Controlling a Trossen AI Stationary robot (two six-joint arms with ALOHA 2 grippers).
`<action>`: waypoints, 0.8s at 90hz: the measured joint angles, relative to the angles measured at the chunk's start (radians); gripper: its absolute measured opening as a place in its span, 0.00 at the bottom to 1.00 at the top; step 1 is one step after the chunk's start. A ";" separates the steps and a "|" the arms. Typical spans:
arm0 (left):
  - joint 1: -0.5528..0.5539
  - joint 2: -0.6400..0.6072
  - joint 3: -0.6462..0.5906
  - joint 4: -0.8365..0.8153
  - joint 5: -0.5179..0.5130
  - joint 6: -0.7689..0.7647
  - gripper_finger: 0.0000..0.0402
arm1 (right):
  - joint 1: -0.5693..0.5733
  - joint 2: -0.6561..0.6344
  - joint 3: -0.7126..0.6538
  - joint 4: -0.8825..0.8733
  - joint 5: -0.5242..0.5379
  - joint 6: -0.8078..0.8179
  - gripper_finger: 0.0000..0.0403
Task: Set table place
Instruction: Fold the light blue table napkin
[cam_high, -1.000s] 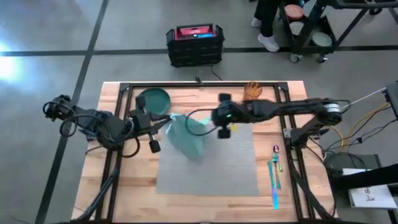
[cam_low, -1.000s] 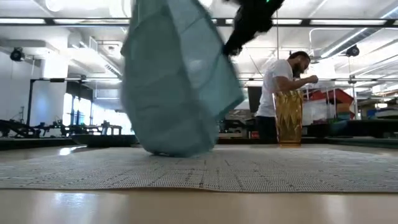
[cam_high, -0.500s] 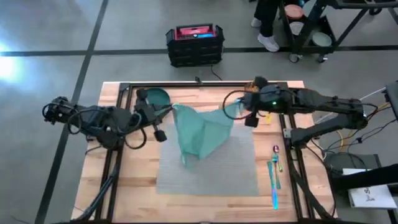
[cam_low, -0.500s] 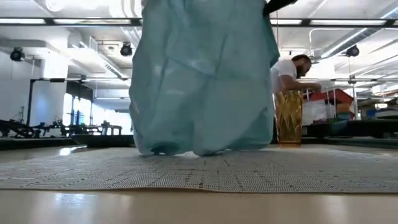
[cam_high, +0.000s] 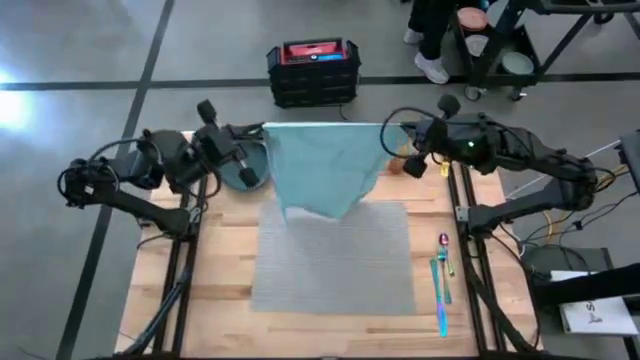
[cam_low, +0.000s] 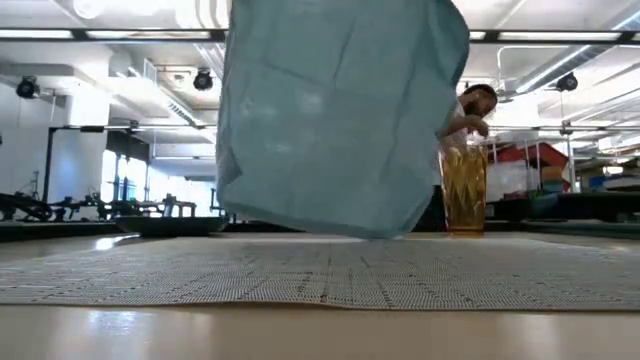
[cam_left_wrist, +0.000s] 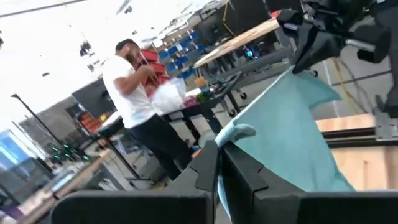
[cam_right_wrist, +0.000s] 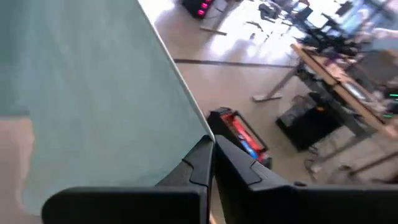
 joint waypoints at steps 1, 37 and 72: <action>0.001 0.000 0.003 -0.005 0.005 0.002 0.00 | 0.000 0.002 0.001 -0.001 0.004 -0.004 0.00; -0.237 0.018 0.051 -0.355 0.142 -0.398 0.00 | 0.233 0.016 0.093 -0.284 0.023 0.243 0.00; -0.639 0.222 0.049 -0.549 0.092 -0.882 0.00 | 0.680 0.148 0.065 -0.400 -0.032 0.707 0.00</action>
